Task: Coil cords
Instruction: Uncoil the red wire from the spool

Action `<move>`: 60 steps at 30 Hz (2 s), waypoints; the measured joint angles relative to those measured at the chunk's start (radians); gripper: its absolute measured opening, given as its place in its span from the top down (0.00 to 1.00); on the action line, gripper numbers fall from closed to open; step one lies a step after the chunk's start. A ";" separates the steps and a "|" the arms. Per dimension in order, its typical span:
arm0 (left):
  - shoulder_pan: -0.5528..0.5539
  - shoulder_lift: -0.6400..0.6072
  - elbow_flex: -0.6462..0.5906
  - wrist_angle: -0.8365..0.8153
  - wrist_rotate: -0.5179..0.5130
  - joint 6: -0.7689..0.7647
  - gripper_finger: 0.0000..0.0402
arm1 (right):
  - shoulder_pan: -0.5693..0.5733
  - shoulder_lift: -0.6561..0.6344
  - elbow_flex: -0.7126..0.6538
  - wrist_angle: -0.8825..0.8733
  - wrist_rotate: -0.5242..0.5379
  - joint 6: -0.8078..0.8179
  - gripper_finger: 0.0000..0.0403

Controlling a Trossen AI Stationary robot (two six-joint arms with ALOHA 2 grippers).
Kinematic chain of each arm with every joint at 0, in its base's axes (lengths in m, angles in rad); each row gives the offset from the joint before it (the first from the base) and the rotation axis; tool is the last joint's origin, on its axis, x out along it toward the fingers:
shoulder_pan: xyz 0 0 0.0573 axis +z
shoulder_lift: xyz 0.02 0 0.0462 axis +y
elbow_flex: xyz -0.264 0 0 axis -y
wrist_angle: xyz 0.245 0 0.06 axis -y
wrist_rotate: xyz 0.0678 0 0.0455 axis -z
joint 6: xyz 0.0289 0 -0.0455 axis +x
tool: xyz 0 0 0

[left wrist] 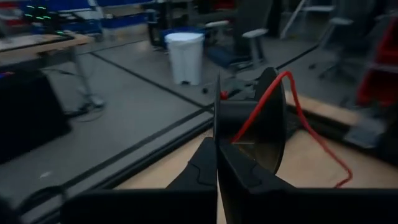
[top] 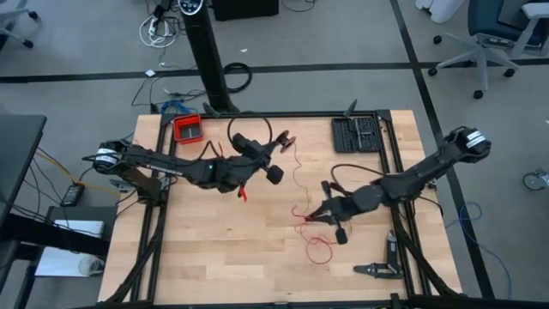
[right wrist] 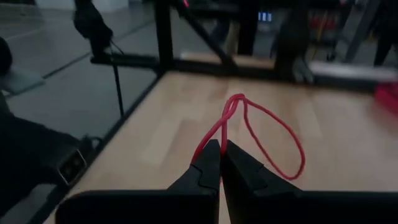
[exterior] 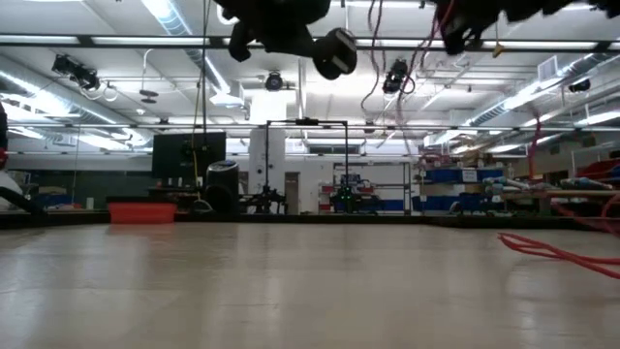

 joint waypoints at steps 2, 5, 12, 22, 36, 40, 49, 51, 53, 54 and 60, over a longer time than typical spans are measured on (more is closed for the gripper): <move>-0.007 0.000 0.000 0.022 0.012 0.006 0.99 | -0.033 0.039 0.000 -0.008 -0.053 0.048 0.98; -0.015 0.000 0.000 0.034 0.012 0.038 0.99 | -0.078 0.094 0.000 -0.017 -0.163 0.133 0.98; -0.018 0.000 0.000 0.045 0.000 0.090 0.99 | -0.158 0.192 0.000 -0.070 -0.376 0.316 0.98; -0.055 0.000 0.000 0.134 0.093 0.176 0.99 | -0.269 0.171 0.000 -0.434 -0.024 0.474 0.98; -0.119 0.000 0.000 0.139 0.269 0.566 0.99 | -0.191 -0.108 0.000 -0.838 0.485 0.699 0.98; -0.120 0.000 0.000 0.145 0.143 0.612 0.99 | -0.130 -0.203 0.000 -0.851 0.613 0.702 0.98; -0.120 0.000 0.000 0.195 -0.186 0.614 0.99 | 0.056 -0.302 0.000 -0.736 0.905 0.544 0.99; -0.120 0.000 0.000 0.219 -0.241 0.613 0.99 | 0.097 -0.297 0.000 -0.647 0.935 0.435 0.99; -0.120 0.000 0.000 0.234 -0.302 0.613 0.99 | 0.126 -0.288 0.000 -0.537 0.945 0.307 0.99; -0.120 0.000 0.000 0.233 -0.324 0.615 0.99 | 0.137 -0.282 0.000 -0.489 0.948 0.247 0.99; -0.120 0.000 0.000 0.188 -0.350 0.728 0.99 | 0.189 -0.262 0.000 -0.287 1.021 0.026 0.99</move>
